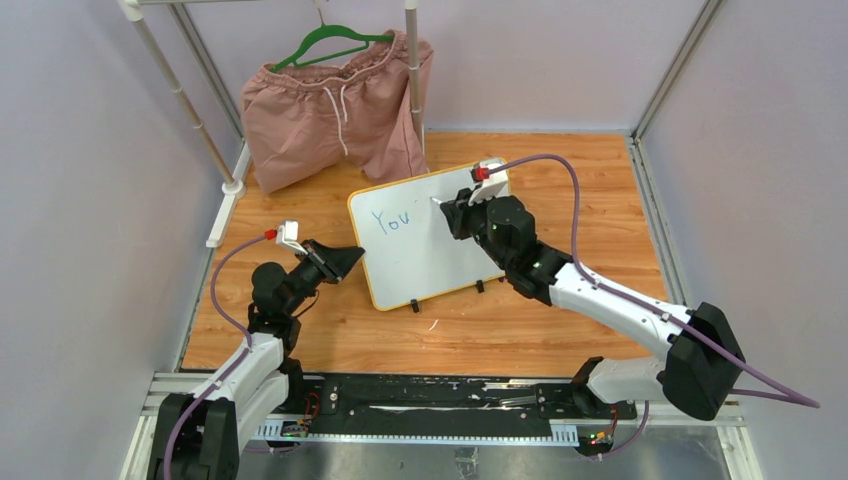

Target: Write a sentence on the whiteboard

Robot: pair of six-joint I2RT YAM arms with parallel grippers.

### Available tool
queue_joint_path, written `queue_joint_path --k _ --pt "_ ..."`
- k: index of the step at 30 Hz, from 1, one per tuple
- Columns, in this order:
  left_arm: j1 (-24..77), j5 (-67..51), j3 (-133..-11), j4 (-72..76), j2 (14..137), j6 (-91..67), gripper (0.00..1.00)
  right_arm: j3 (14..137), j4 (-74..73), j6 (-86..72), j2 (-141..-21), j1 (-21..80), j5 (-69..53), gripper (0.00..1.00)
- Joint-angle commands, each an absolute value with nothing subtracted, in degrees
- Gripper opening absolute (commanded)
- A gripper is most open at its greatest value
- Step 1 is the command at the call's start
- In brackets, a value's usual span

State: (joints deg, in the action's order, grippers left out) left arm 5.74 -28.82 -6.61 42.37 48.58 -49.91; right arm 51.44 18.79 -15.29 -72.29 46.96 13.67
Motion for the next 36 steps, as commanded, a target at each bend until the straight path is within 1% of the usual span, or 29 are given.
queue_joint_path --k 1,15,28,36 --pt "5.9 -29.1 -6.2 45.3 48.0 -50.1 0.00 51.6 21.3 -16.2 -72.4 45.9 16.1 0.00" --pt "5.9 -29.2 -6.1 45.3 47.7 -50.2 0.00 54.5 19.9 -17.0 -75.3 46.1 12.2 0.00" --pt "6.0 -29.2 -6.2 45.3 47.9 -50.2 0.00 53.4 18.5 -16.6 -75.5 46.1 6.3 0.00" --pt "5.9 -29.2 -6.3 45.3 47.9 -50.2 0.00 51.4 17.3 -16.0 -74.2 46.1 5.2 0.00"
